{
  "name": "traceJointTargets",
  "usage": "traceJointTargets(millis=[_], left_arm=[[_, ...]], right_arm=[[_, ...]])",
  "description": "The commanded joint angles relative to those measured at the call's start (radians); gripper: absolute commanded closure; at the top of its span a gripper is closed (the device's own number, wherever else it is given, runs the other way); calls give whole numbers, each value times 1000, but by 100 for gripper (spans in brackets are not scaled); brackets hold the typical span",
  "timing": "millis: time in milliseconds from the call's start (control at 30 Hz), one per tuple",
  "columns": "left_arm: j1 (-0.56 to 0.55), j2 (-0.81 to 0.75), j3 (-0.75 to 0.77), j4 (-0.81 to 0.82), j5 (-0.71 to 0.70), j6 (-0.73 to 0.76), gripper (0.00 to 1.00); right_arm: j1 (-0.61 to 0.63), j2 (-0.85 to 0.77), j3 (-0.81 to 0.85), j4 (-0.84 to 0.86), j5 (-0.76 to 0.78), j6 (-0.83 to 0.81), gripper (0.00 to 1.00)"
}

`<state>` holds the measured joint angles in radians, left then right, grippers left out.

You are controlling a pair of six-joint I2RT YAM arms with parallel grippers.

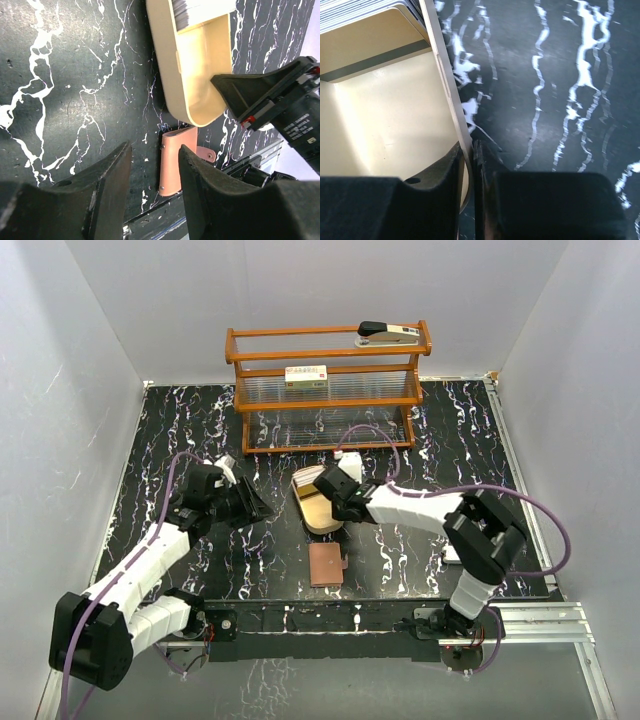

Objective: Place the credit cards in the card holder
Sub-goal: Move the storage box to the center of the board, then open the card holder at the center of the board.

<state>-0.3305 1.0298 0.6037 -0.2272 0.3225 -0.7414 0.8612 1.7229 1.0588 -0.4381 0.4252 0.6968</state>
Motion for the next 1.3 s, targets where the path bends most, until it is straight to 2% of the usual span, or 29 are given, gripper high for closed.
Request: traceJointTargets(millis=[0,200,567,867,1000,1100,1267], left_arm=[[-11,13,-8,-9,53,33,58],[-37,16,-10,-22,45,41,57],[-72,17,10,-48,12,52,57],[-109,45,41,-72,7,62,56],[-126,42,46,-75,6,74,52],[-128,35,84,-156,-31,130,47],[-128,9,128,-233,-12,163,43]], right_arm=[[-44,-127,-56,-18,69,64,90],[-91,-191,-105,-44,102,91,90],[-176,-214,-178,-85,143,137,90],[-184,-294,-263,-96,193,233,90],[-185,-315,-268,-90,177,244,81],[-185,-339,-250,-101,130,213,73],[-185,-458,-247,-155,36,165,61]])
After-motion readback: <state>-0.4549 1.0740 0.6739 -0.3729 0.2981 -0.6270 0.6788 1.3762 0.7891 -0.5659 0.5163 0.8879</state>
